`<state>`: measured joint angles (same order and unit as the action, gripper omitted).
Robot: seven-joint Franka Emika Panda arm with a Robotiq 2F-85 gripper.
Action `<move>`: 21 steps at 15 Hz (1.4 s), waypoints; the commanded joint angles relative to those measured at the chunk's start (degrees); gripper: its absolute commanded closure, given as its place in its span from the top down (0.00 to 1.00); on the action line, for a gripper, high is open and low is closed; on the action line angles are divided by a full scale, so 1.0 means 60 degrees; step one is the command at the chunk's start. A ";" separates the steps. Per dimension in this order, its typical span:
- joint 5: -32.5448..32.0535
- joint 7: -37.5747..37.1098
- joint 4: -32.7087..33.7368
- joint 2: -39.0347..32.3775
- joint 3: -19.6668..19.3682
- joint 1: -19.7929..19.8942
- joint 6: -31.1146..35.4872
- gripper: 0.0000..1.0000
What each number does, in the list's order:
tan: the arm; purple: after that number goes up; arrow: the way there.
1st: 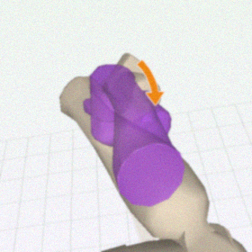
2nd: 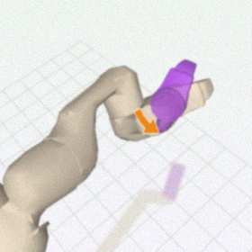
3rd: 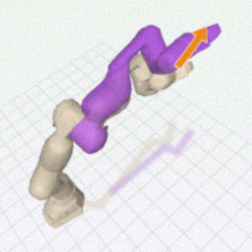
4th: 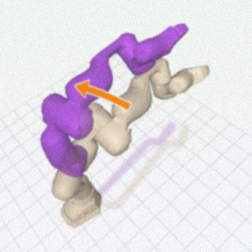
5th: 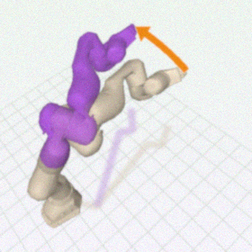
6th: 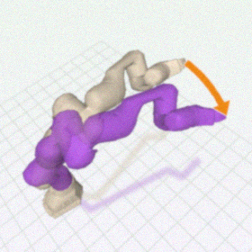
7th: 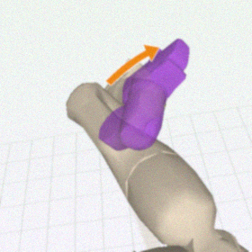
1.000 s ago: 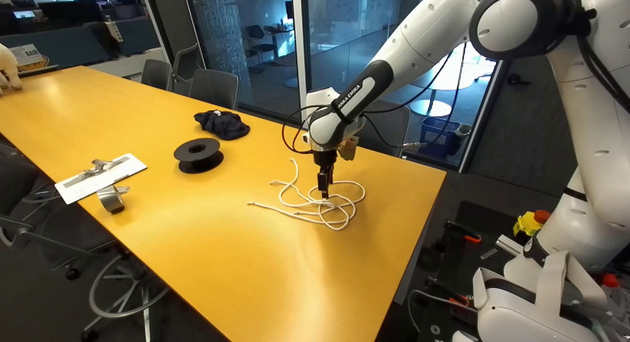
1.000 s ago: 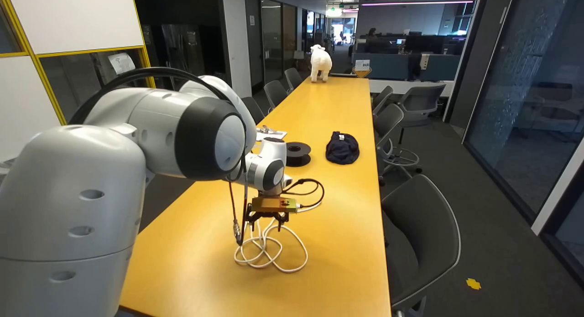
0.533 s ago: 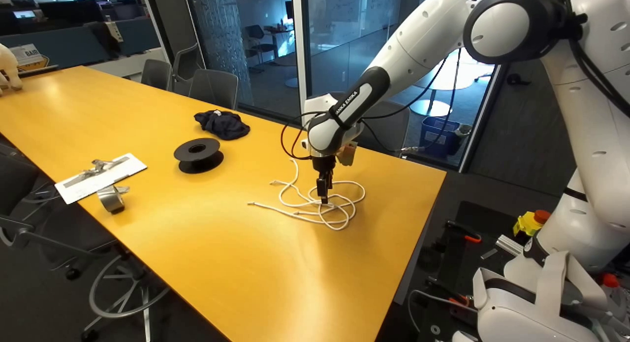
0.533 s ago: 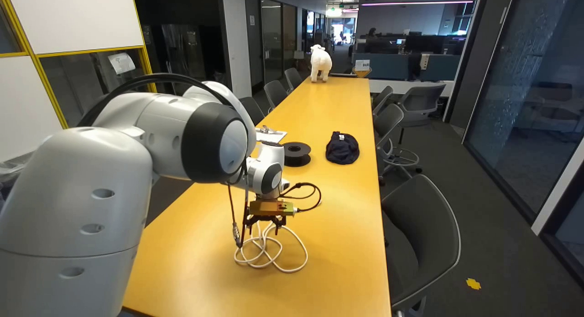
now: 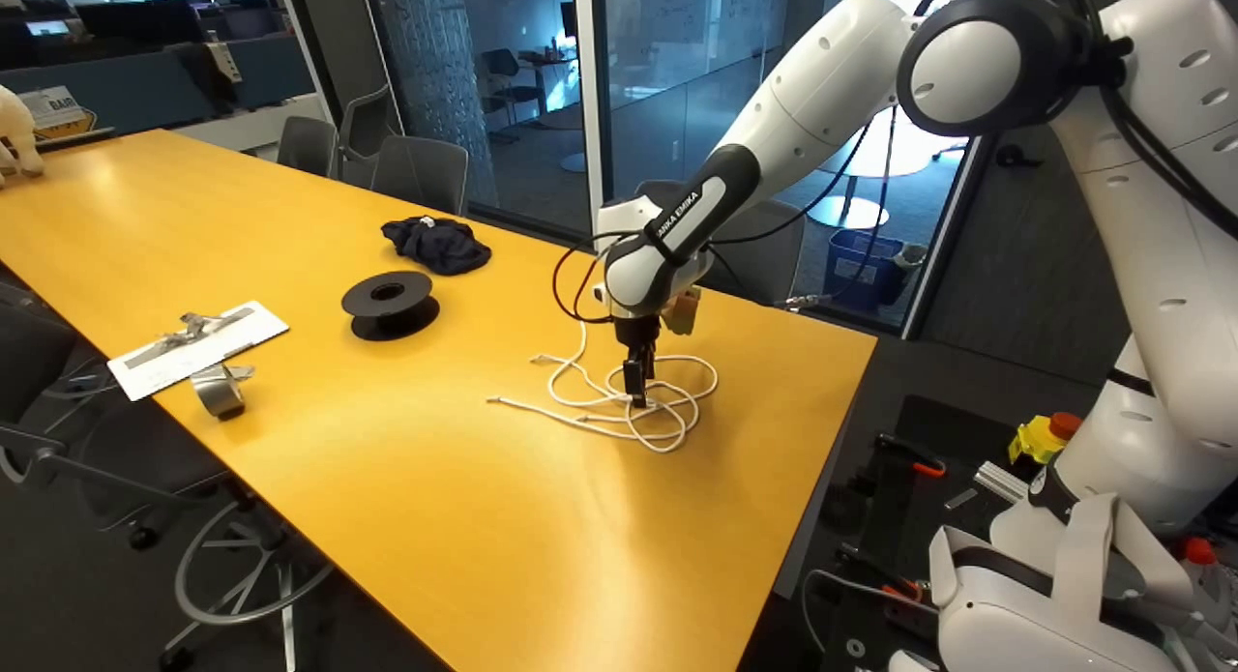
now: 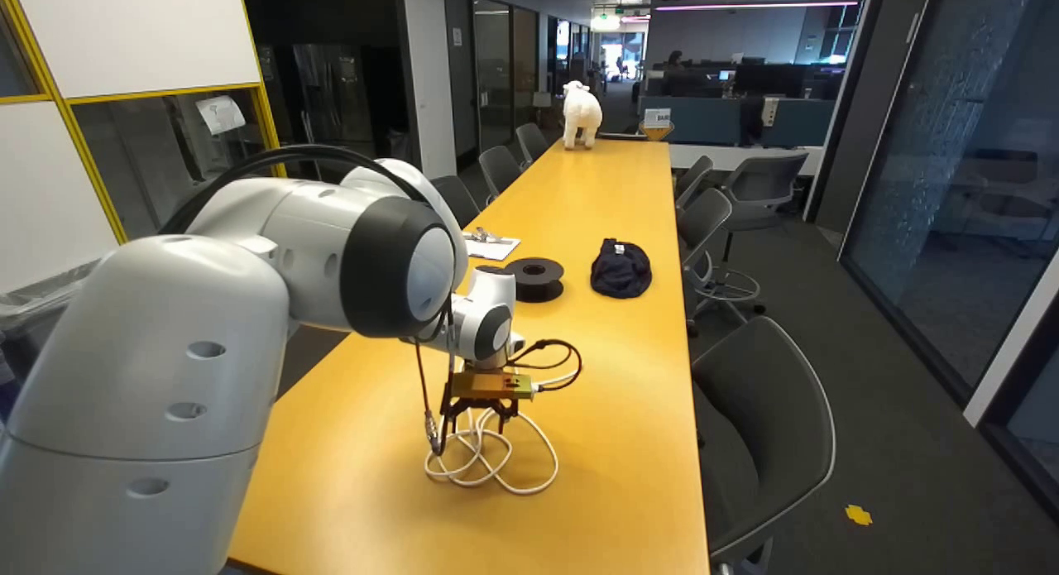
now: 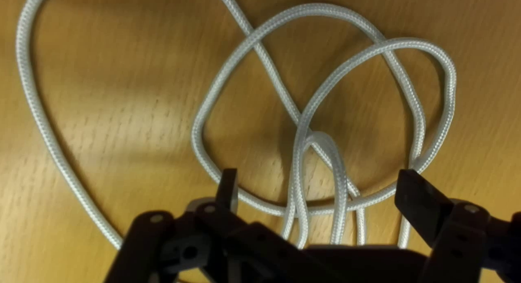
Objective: Separate the two white ropes
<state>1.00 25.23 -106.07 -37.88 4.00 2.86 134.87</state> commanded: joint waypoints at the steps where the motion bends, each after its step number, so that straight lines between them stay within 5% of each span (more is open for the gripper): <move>1: -0.0206 -0.0210 0.0330 -0.0218 0.0090 0.0035 0.0028 1.00; 14: -0.0209 -0.0167 0.0453 -0.0326 0.0107 0.0053 -0.0047 1.00; 15: -0.0211 -0.0167 0.0435 -0.0323 0.0107 0.0052 -0.0020 0.75; 16: -0.0223 -0.0173 0.0433 -0.0323 0.0100 0.0043 -0.0014 0.74; 21: -0.0244 -0.0172 0.0451 -0.0337 0.0098 0.0042 -0.0035 0.34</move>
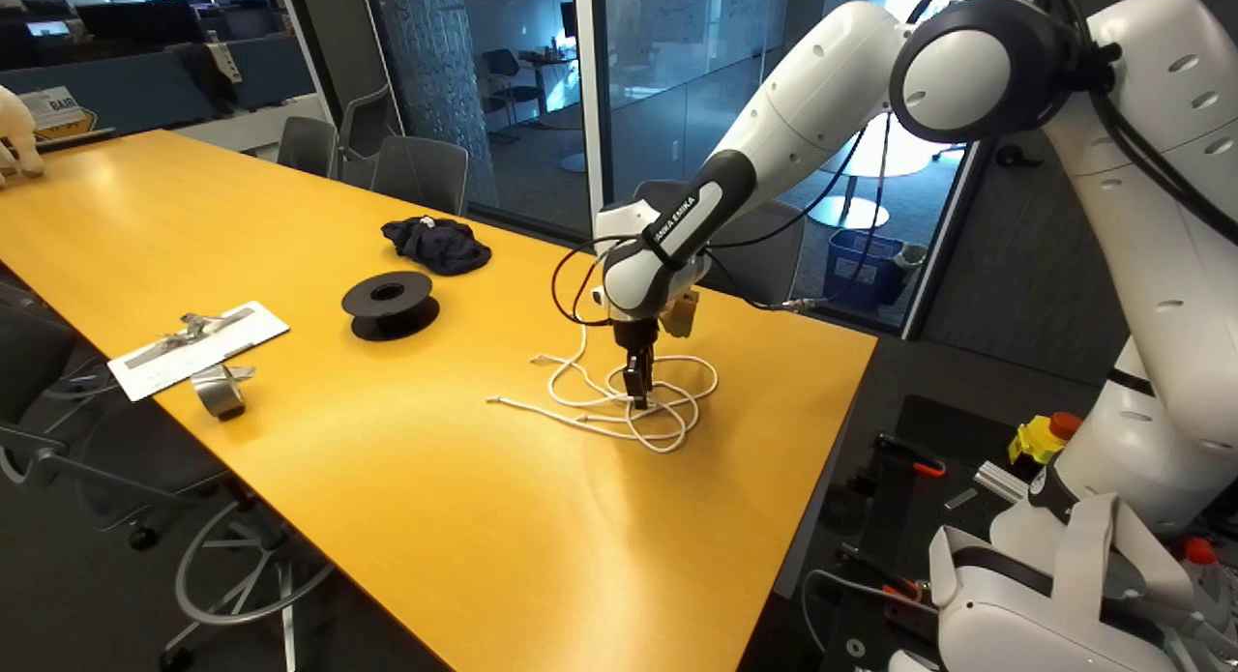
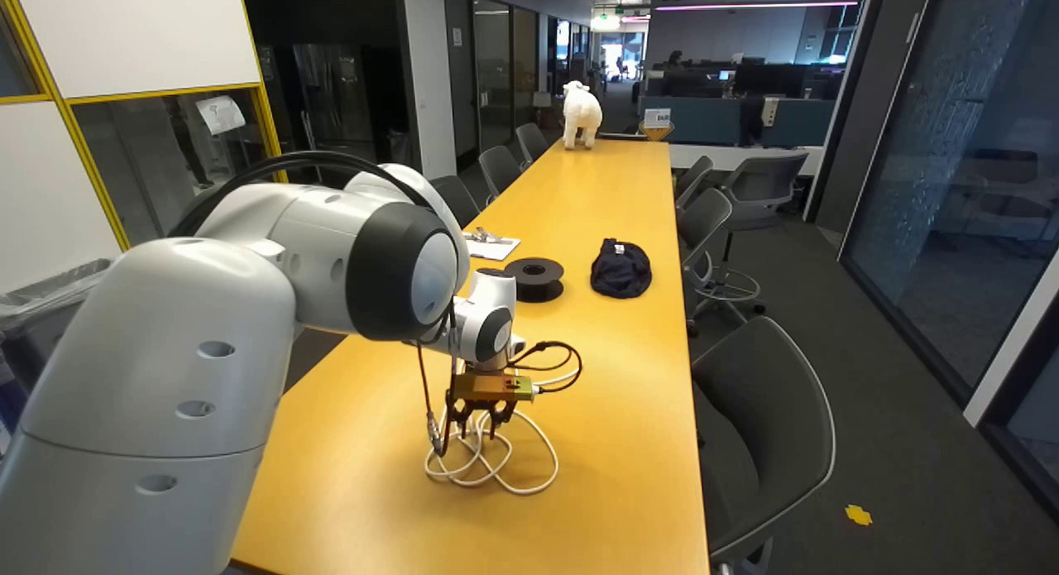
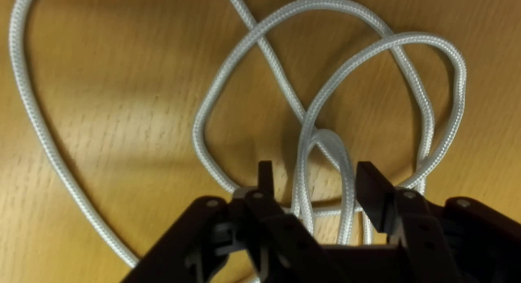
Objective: Separate the two white ropes
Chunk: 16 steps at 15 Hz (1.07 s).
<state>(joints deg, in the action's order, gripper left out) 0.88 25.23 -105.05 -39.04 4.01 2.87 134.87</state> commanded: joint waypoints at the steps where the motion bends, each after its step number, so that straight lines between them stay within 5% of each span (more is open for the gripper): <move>1: -0.0227 -0.0173 0.0284 -0.0147 0.0095 0.0040 -0.0040 0.27; 4: -0.0228 -0.0163 0.0294 -0.0154 0.0096 0.0052 -0.0057 0.05; 6: -0.0237 -0.0164 0.0304 -0.0167 0.0090 0.0050 -0.0066 0.01; 16: -0.0326 -0.0100 0.1151 0.0348 -0.0014 0.0220 -0.1060 0.03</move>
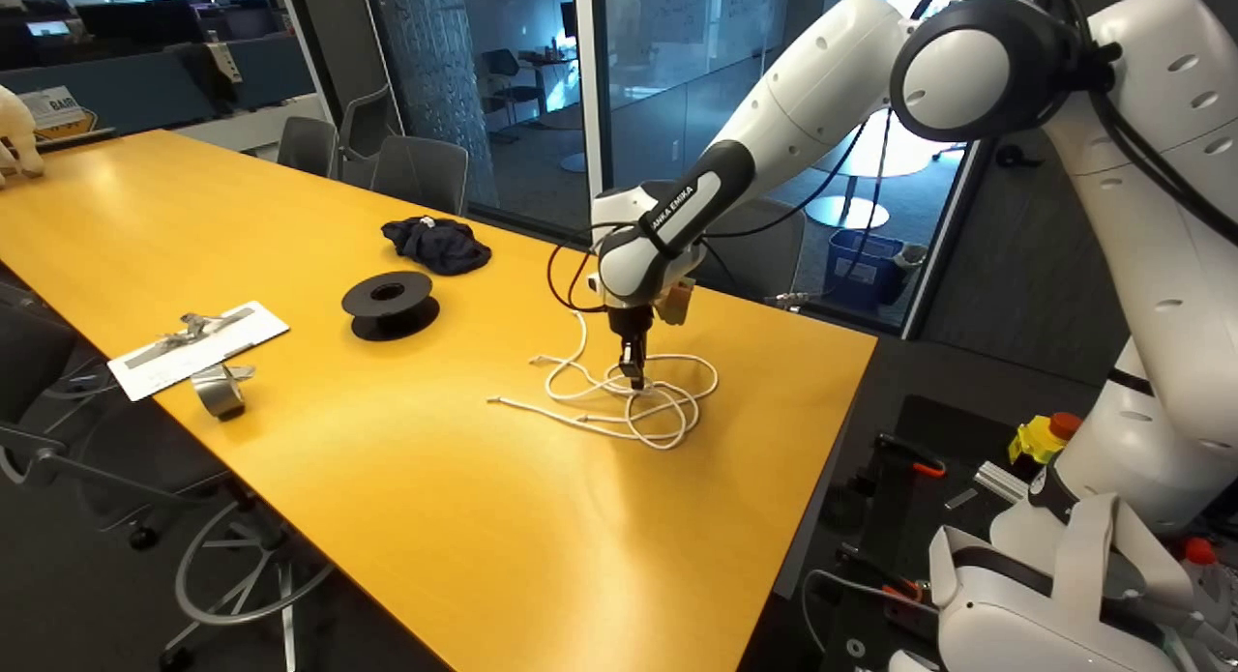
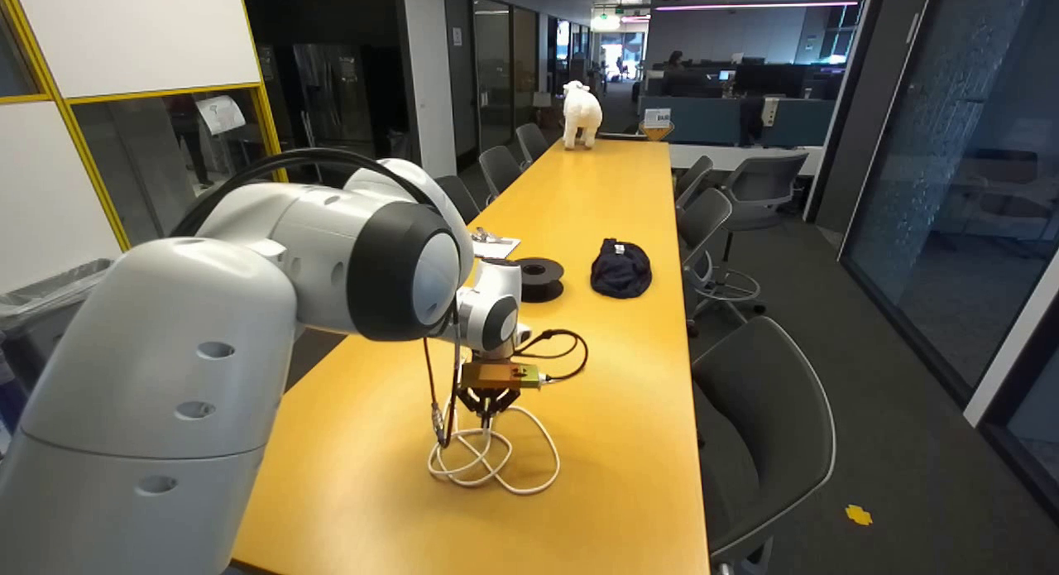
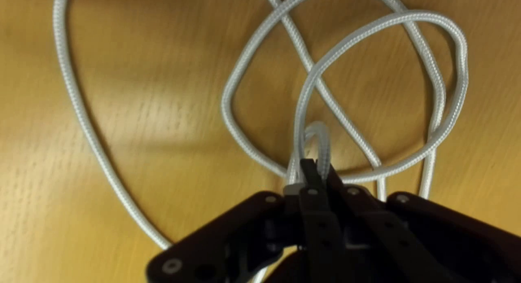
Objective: Separate the two white ropes
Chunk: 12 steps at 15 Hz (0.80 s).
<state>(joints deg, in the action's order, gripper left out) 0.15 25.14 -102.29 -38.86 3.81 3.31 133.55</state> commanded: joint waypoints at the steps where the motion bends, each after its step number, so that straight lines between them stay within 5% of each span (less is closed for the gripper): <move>1: -0.0172 -0.0099 0.0997 0.0410 -0.0009 0.0203 -0.1152 0.04; 12: -0.0367 -0.1849 0.4719 0.1806 -0.0954 0.0289 -0.4145 0.04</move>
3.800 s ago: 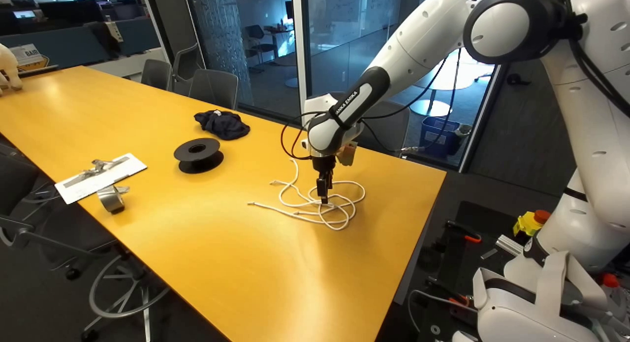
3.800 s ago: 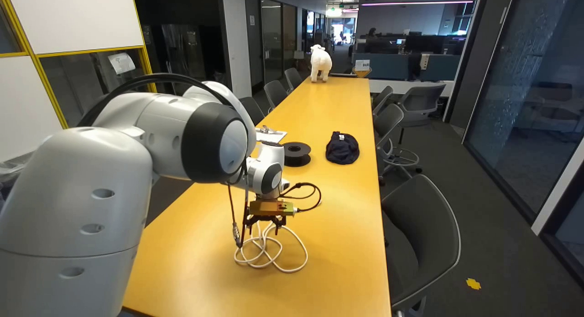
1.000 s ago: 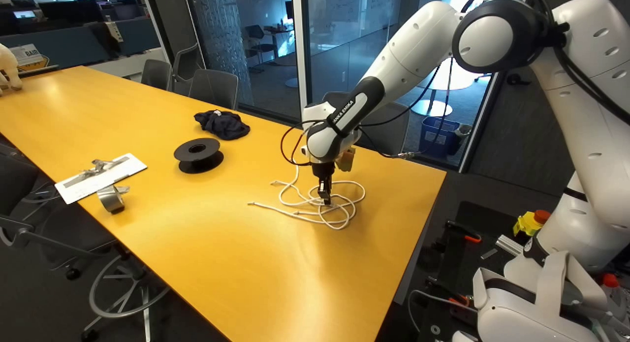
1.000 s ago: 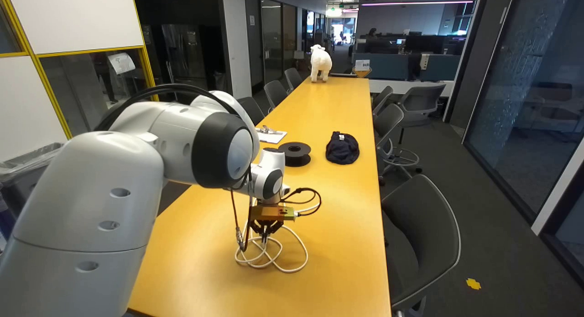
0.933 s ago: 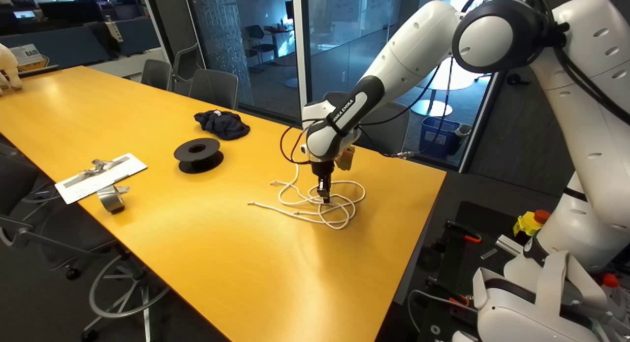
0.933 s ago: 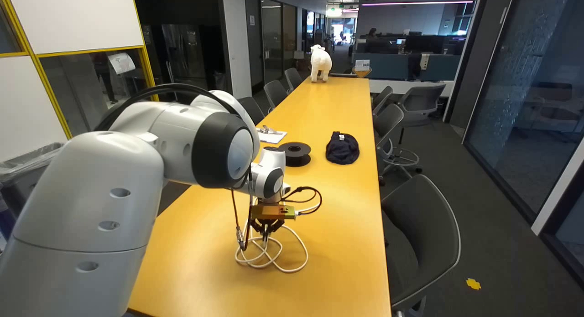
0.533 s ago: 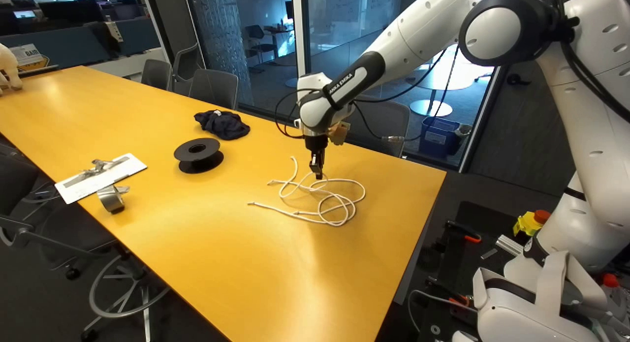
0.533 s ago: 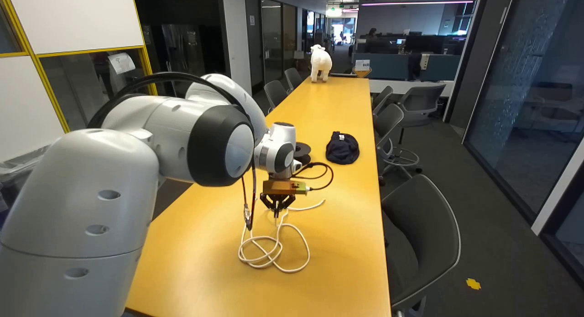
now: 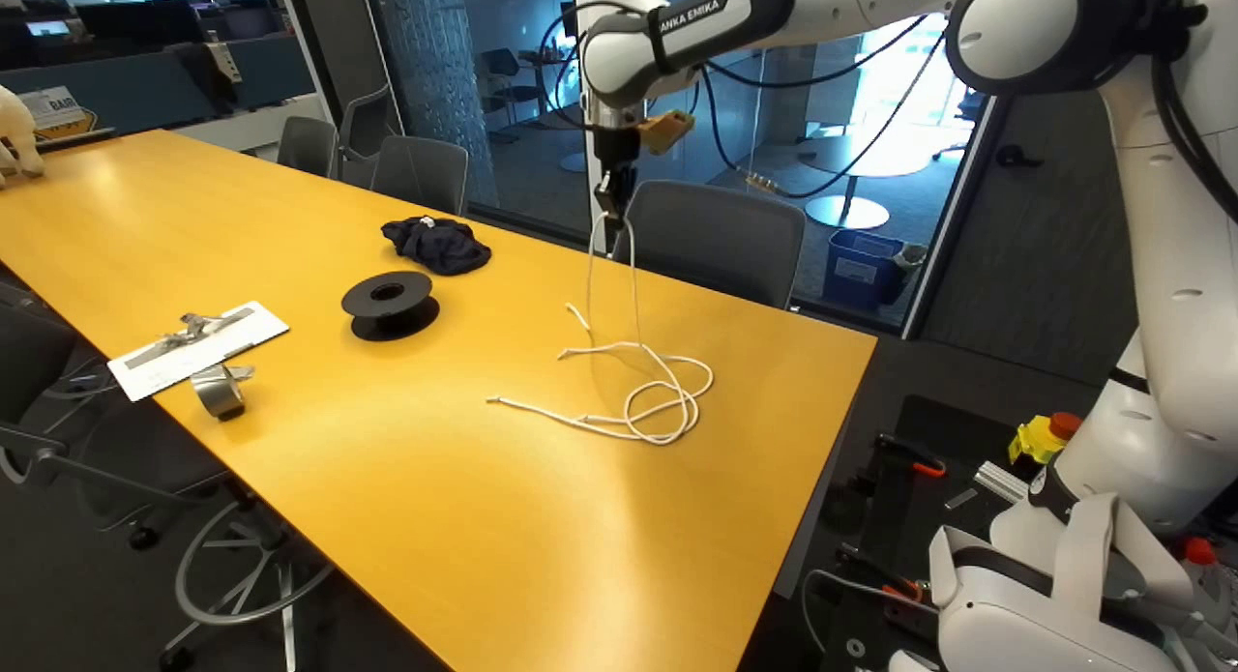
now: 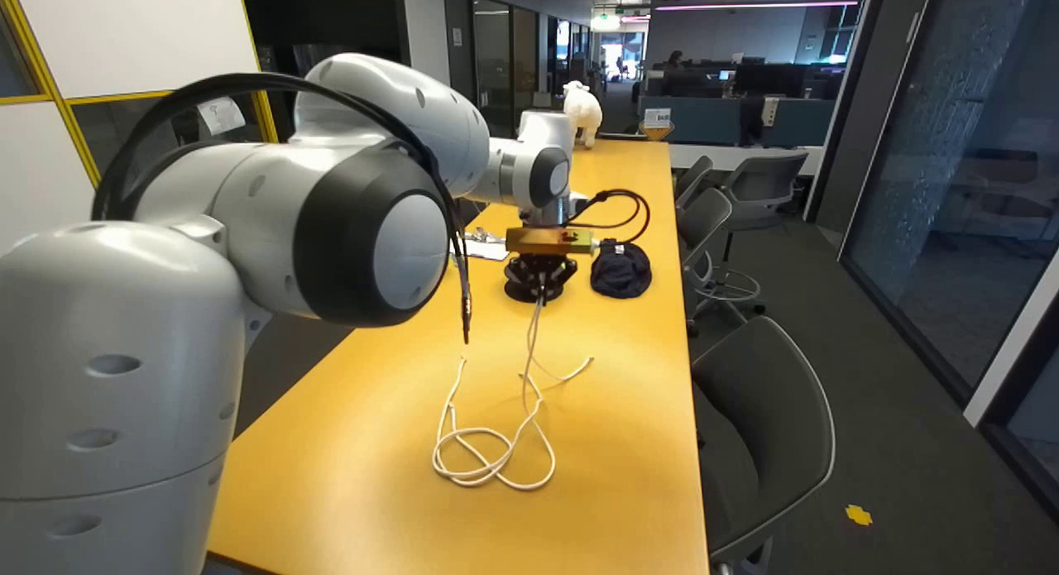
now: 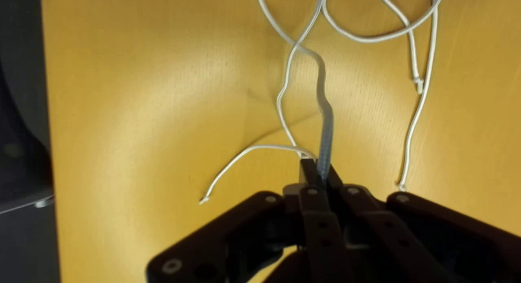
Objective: Separate the two white ropes
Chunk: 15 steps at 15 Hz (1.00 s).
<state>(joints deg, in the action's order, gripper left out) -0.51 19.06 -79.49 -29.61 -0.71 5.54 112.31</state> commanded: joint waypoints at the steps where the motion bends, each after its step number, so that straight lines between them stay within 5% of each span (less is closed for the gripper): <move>1: -0.0342 -0.1108 0.1119 0.0373 -0.0277 -0.0108 -0.0664 0.04; 15: -0.0759 -0.4585 0.1925 0.2100 -0.0349 -0.0650 -0.0253 0.04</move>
<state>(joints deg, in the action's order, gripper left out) -4.29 -5.47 -69.79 -16.68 -3.08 2.94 110.00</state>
